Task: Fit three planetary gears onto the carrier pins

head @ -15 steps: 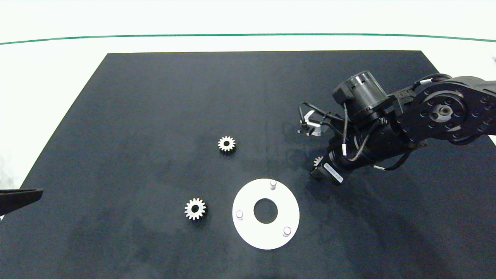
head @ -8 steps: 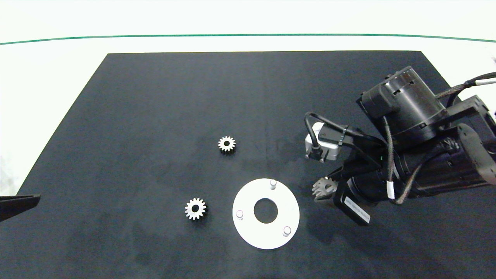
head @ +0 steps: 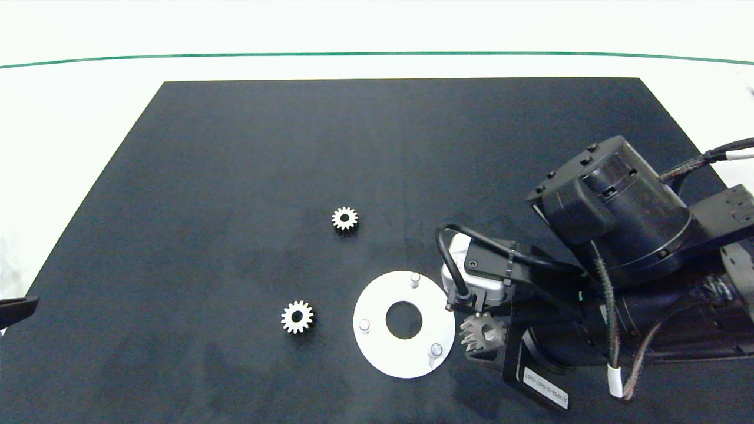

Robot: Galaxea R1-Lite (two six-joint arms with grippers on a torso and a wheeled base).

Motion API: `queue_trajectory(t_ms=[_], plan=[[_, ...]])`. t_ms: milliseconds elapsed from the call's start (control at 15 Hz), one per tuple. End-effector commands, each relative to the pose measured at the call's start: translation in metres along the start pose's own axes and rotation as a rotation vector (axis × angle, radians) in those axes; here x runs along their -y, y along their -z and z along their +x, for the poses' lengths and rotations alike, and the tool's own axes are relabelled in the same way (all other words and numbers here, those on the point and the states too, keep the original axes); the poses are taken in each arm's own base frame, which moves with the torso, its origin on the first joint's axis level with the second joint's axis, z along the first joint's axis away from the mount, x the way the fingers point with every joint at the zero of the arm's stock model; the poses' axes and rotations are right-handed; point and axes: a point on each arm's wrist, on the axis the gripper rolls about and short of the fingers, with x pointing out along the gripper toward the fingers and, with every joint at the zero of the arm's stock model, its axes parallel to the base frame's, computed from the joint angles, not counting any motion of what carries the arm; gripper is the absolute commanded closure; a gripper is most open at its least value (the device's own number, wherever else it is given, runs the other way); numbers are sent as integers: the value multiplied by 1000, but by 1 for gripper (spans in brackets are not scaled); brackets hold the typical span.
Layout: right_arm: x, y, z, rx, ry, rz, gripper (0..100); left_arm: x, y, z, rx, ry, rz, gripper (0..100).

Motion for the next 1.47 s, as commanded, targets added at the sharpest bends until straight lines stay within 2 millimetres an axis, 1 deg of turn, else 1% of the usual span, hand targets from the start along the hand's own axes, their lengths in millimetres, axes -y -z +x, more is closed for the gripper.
queue_trajectory(t_ms=[67, 200, 533, 733, 1067, 1467], plan=[[-5, -6, 13, -20, -22, -22, 72, 0, 1, -1, -2, 0, 2, 0], [-10, -12, 20, -26, -25, -39, 72, 0, 1, 0, -4, -3, -1, 0], [-9, -19, 31, -43, -6, -42, 72, 0, 1, -1, 0, -4, 2, 0], [-10, -20, 37, -62, 6, -49, 72, 0, 1, -2, 2, -4, 1, 0], [-11, -20, 38, -71, 18, -53, 72, 0, 2, -3, 5, -5, 6, 0], [-14, -23, 51, -87, 17, -62, 72, 0, 3, -4, 7, -5, 10, 0]])
